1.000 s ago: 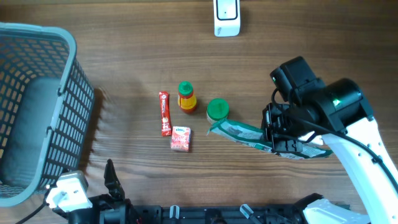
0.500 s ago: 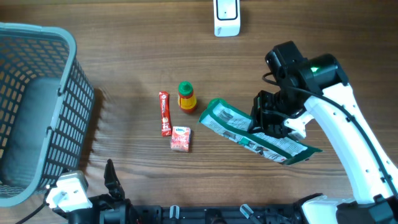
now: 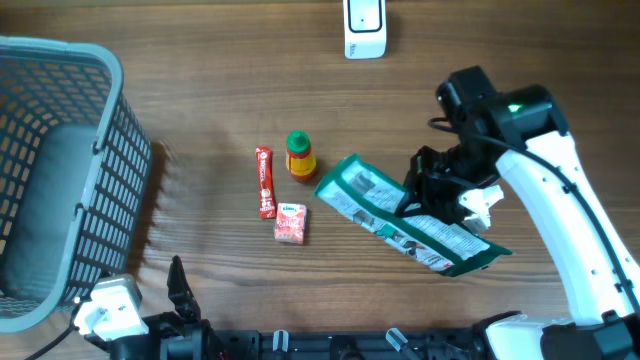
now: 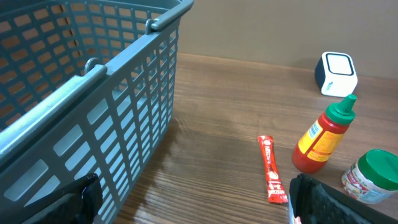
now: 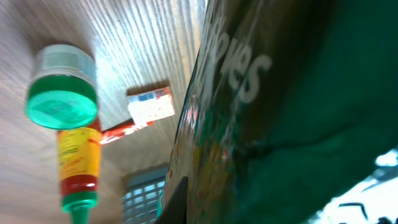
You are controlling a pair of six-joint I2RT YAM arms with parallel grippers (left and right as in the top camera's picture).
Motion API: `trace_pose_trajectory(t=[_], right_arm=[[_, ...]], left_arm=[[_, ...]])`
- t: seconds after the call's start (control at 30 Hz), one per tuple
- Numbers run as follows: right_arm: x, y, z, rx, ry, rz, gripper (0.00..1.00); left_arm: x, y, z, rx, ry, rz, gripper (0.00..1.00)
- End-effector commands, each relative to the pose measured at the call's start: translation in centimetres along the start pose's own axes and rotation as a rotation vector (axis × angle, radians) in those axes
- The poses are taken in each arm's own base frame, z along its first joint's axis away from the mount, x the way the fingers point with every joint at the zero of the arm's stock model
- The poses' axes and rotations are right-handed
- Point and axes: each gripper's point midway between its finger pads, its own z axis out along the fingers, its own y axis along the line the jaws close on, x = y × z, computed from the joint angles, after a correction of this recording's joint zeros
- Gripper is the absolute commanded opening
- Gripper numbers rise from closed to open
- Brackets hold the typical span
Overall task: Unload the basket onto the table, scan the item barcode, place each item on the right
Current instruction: 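Pull the 3M pack out from beside the jars and lift it, then bring the 3M pack up to the white scanner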
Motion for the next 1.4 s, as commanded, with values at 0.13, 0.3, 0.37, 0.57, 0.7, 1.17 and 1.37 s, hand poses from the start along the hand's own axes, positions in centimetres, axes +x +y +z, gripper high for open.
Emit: trace_pose_trajectory(t=[0.13, 0.3, 0.37, 0.57, 0.7, 1.17, 1.37], right_arm=[[-0.3, 0.8, -0.8, 0.002, 0.065, 0.084, 0.05], [-0.3, 0.8, -0.8, 0.002, 0.064, 0.083, 0.04], [-0.5, 0.9, -0.8, -0.004, 0.053, 0.084, 0.04], [-1.9, 2.7, -1.2, -0.087, -0.016, -0.144, 0.04], [-3.5, 5.2, -3.1, -0.211, -0.076, -0.438, 0.04], [4.0, 6.2, -16.1, -0.982, -0.336, -1.322, 0.04], [4.6, 9.9, -16.3, -1.01, -0.365, -1.318, 0.05]], left_arm=[[-0.1, 0.0, -0.2, 0.002, -0.011, -0.009, 1.0], [-0.1, 0.0, -0.2, 0.002, -0.011, -0.009, 1.0], [-0.1, 0.0, -0.2, 0.002, -0.011, -0.009, 1.0], [-0.1, 0.0, -0.2, 0.002, -0.011, -0.009, 1.0], [-0.1, 0.0, -0.2, 0.002, -0.011, -0.009, 1.0], [-0.1, 0.0, -0.2, 0.002, -0.011, -0.009, 1.0], [-0.1, 0.0, -0.2, 0.002, -0.011, -0.009, 1.0]])
